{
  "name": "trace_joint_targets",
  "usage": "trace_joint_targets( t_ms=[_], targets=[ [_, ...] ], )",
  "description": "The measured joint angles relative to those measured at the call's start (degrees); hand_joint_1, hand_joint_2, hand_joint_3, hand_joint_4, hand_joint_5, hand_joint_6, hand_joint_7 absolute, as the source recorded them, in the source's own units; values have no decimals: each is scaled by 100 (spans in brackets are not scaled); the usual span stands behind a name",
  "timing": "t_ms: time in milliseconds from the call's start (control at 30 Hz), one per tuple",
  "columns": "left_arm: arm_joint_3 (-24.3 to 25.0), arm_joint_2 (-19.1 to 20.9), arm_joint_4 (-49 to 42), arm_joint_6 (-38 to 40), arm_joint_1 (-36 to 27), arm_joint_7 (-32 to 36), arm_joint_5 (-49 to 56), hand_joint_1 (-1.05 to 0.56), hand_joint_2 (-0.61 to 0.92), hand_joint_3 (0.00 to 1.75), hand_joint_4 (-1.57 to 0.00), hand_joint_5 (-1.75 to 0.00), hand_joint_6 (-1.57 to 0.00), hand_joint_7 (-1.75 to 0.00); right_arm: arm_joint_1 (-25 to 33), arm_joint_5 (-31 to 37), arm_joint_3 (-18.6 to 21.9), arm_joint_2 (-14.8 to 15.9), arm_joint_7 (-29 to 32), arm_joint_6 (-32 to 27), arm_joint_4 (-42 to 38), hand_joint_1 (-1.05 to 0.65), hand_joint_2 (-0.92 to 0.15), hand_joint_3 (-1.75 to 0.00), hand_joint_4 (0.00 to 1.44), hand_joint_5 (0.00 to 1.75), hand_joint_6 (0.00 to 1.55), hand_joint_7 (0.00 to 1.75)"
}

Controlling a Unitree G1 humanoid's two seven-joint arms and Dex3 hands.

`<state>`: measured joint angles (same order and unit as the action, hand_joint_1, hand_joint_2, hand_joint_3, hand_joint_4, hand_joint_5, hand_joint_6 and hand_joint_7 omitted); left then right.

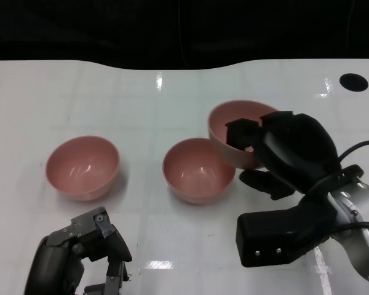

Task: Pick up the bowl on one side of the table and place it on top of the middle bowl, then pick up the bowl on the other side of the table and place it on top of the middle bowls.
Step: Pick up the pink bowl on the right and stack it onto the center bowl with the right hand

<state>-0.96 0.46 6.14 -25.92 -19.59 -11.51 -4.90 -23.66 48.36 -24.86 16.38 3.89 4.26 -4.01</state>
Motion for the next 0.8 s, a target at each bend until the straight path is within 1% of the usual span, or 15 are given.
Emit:
trace_joint_targets(
  t_ms=[100, 233, 267, 300, 333, 367, 400, 433, 467, 500, 600, 667, 800],
  targets=[
    [0, -5, -4, -78, 3, 0, 0, -8, 35, 152, -87, -170, -83, -152, -90, -73, -22, -116, -5, 136, -12, -28, -38, -119, 99, 175, 68, 175],
    [-14, -13, -4, -115, 11, -1, -20, -13, 32, 153, -87, -170, -84, -152, -201, -77, -79, -287, -5, 235, -100, -27, -34, -124, 98, 175, 68, 173],
    [-26, -16, -3, -81, 12, -1, -30, -13, 32, 152, -87, -170, -84, -151, -228, -76, -103, -312, -9, 252, -138, -27, -35, -122, 97, 175, 69, 162],
    [-36, -17, -2, -37, 8, -1, -40, -12, 32, 152, -87, -170, -84, -151, -253, -75, -126, -331, -44, 253, -163, -27, -40, -113, 97, 175, 82, 121],
    [-41, -17, -2, -3, 4, -1, -53, -12, 32, 151, -87, -169, -84, -150, -286, -72, -152, -356, -88, 252, -184, -27, -43, -106, 96, 175, 96, 85],
    [-47, -18, -2, 21, 5, -1, -82, -12, 32, 150, -87, -169, -84, -150, -333, -69, -197, -385, -154, 250, -214, -27, -46, -101, 96, 175, 110, 55],
    [-52, -20, 3, 40, 4, -1, -93, -12, 32, 150, -87, -169, -84, -150, -369, -69, -232, -417, -171, 268, -254, -27, -46, -101, 97, 175, 117, 45],
    [-57, -23, 17, 67, 2, 0, -94, -13, 32, 149, -87, -168, -84, -149, -396, -77, -248, -463, -171, 303, -323, -26, -43, -106, 97, 175, 116, 56],
    [-61, -27, 36, 95, -1, 0, -93, -13, 32, 148, -87, -168, -84, -149, -426, -90, -267, -505, -167, 347, -427, -25, -41, -110, 98, 175, 99, 106],
    [-65, -34, 55, 106, -7, 1, -94, -13, 32, 148, -87, -168, -84, -149, -441, -98, -285, -528, -161, 395, -516, -25, -40, -111, 98, 175, 92, 127],
    [-80, -44, 116, 170, -18, 1, -109, -12, 33, 148, -87, -168, -84, -148, -485, -98, -353, -581, -116, 519, -802, -25, -37, -113, 99, 175, 81, 163],
    [-103, -47, 137, 198, -19, 0, -141, -12, 33, 148, -86, -168, -83, -149, -513, -85, -408, -620, 16, 613, -1011, -26, -35, -120, 102, 175, 77, 172],
    [-122, -51, 149, 224, -20, 1, -144, -11, 33, 148, -86, -168, -83, -149, -561, -44, -496, -663, 183, 749, -1380, -26, -35, -126, 102, 175, 76, 174]
  ],
)
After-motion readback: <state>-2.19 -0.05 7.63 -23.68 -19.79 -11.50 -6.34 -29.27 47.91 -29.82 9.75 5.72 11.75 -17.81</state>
